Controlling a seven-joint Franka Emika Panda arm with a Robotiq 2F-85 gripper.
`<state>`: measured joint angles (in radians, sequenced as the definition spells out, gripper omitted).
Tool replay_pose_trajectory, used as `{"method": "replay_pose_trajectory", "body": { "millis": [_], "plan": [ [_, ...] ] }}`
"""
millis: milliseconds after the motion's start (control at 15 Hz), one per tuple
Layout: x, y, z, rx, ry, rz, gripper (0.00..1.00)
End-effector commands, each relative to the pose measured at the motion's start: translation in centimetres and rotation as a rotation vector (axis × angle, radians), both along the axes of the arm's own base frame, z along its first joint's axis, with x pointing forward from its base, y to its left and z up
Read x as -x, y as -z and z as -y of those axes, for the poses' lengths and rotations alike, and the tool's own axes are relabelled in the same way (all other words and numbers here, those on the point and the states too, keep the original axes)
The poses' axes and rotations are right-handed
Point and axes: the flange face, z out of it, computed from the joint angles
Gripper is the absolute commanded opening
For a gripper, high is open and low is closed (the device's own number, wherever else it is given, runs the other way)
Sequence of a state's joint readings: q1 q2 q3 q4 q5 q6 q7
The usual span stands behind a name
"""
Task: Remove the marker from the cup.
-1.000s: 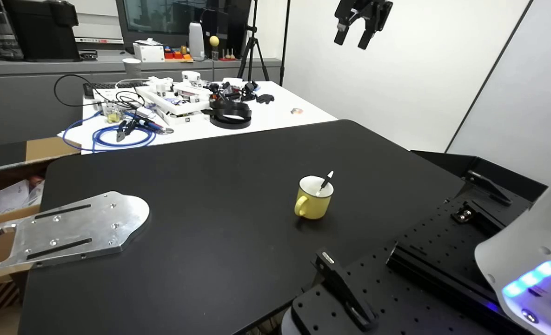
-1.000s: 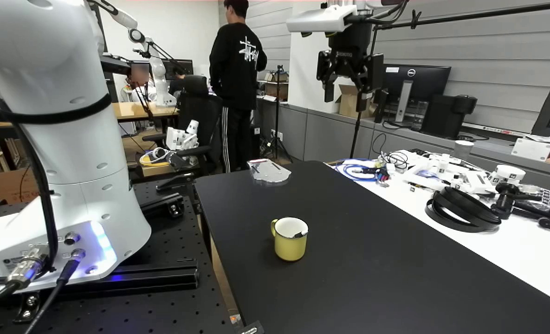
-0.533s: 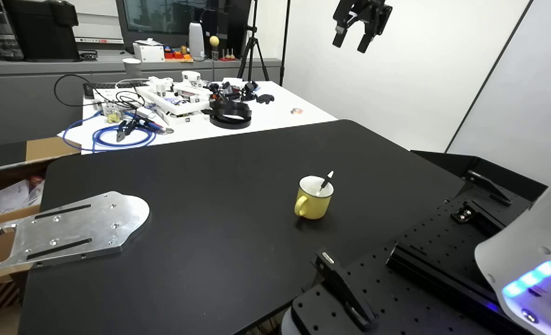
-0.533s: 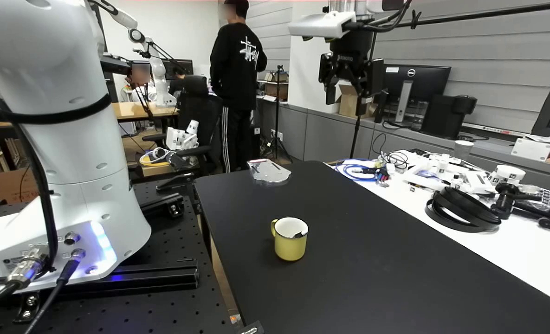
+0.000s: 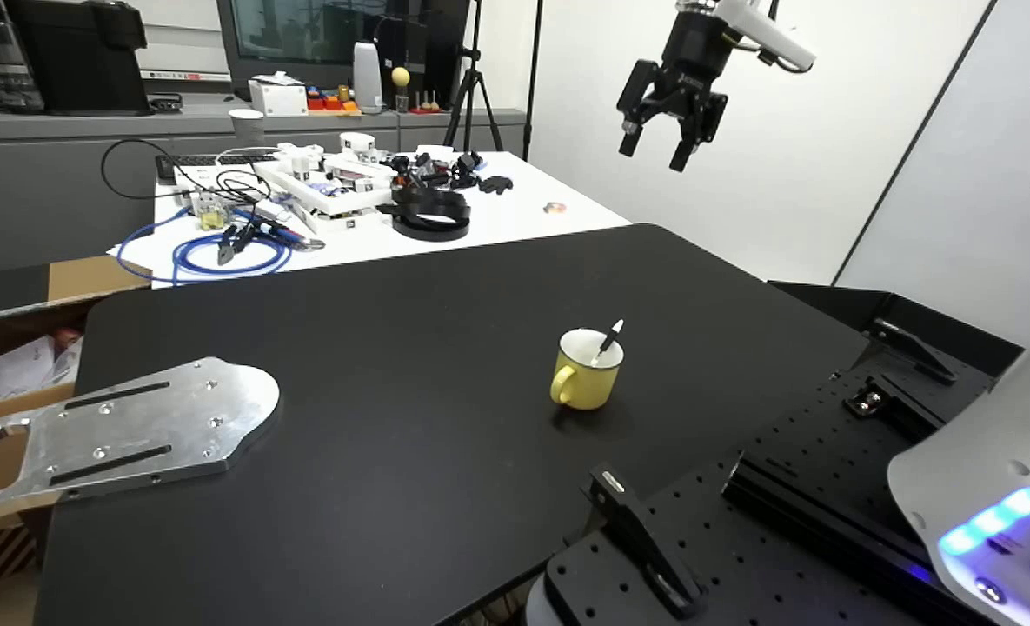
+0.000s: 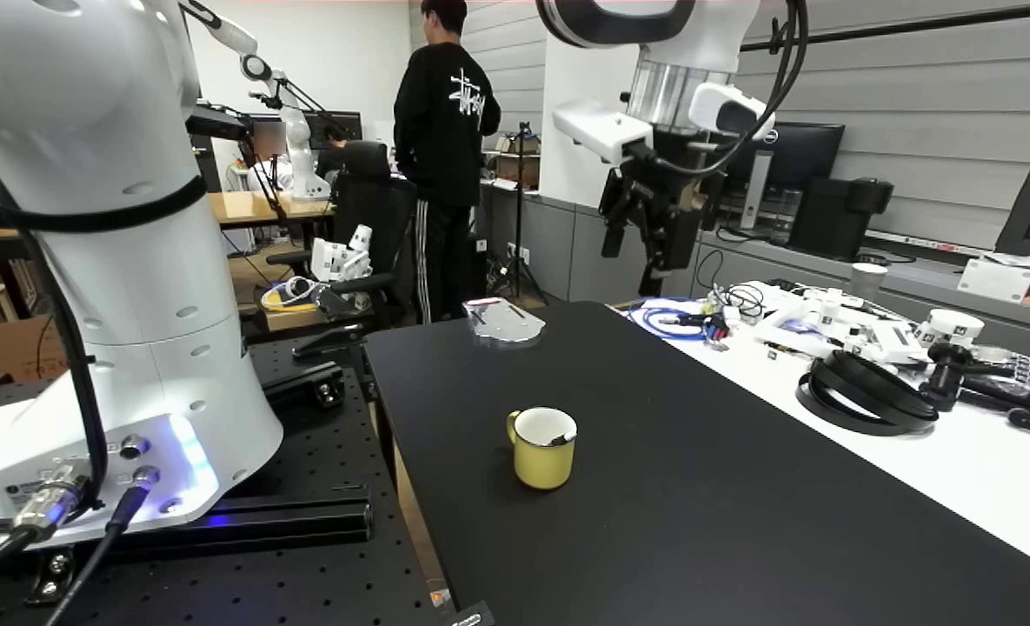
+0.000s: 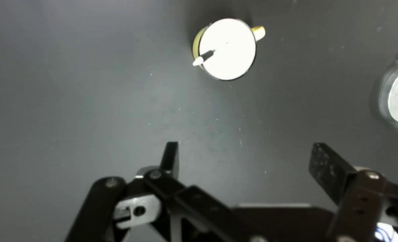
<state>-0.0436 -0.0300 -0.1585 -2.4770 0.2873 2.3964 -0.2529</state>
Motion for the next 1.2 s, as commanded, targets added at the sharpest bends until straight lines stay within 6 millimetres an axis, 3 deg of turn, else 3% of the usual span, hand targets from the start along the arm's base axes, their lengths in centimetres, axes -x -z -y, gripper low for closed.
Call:
{"method": "replay_pose_trajectory", "body": {
  "millis": [0,267,533,1133],
  "plan": [
    [-1.2,4.0,1.7,-0.086,0.120,-0.124,1.00],
    [-0.9,9.5,3.5,-0.115,0.265,-0.239,1.00],
    [-0.9,13.3,4.5,-0.158,0.415,-0.300,1.00],
    [-1.0,18.6,4.3,-0.173,0.600,-0.326,1.00]
  ]
}}
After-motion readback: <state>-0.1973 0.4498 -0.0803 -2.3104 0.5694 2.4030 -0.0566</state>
